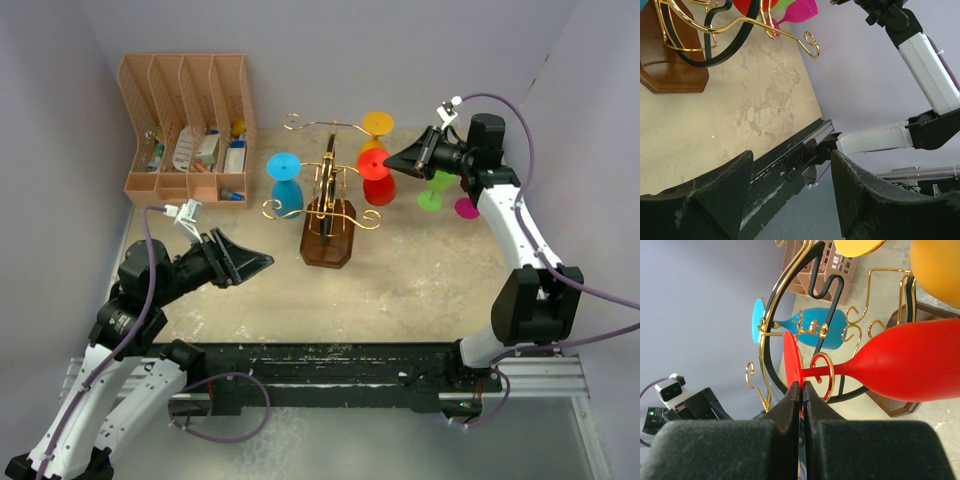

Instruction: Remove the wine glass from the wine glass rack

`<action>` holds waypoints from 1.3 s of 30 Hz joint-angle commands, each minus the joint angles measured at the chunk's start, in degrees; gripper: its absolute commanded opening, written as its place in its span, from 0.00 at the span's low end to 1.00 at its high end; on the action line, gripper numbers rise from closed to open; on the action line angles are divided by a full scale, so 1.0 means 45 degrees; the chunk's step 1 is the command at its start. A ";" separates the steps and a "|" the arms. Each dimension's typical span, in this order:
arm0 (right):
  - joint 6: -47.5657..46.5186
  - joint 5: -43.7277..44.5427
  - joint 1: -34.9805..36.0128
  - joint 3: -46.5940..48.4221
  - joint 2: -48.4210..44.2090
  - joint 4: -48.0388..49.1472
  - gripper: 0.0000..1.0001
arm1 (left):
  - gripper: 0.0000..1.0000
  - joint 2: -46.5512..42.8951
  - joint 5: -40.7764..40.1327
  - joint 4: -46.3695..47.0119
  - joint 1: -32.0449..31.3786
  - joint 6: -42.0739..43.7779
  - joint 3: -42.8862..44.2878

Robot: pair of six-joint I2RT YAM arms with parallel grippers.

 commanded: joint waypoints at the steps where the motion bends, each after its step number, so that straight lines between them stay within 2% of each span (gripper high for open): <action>1: 0.0250 -0.0079 -0.0109 -0.0151 -0.0750 0.0395 0.00 | 0.67 0.0063 0.0144 0.0671 0.0047 -0.0165 -0.0021; 9: 0.0442 0.0007 -0.0531 -0.0718 -0.1134 0.0572 0.00 | 0.67 0.0107 0.0174 0.0780 0.0042 -0.0171 -0.0100; 18: 0.0079 -0.0756 -0.0548 -0.0858 -0.1051 0.0752 0.00 | 0.67 0.0330 0.0373 0.1249 0.0038 -0.0289 -0.0305; 28: 0.0925 -0.1262 -0.0249 -0.0773 -0.0914 0.1589 0.00 | 0.67 0.0376 0.0467 0.1467 0.0037 -0.0443 -0.0401; 39: 0.2186 -0.1501 0.0144 -0.1089 -0.0812 0.3662 0.00 | 0.67 0.0462 0.0496 0.1599 0.0047 -0.0508 -0.0450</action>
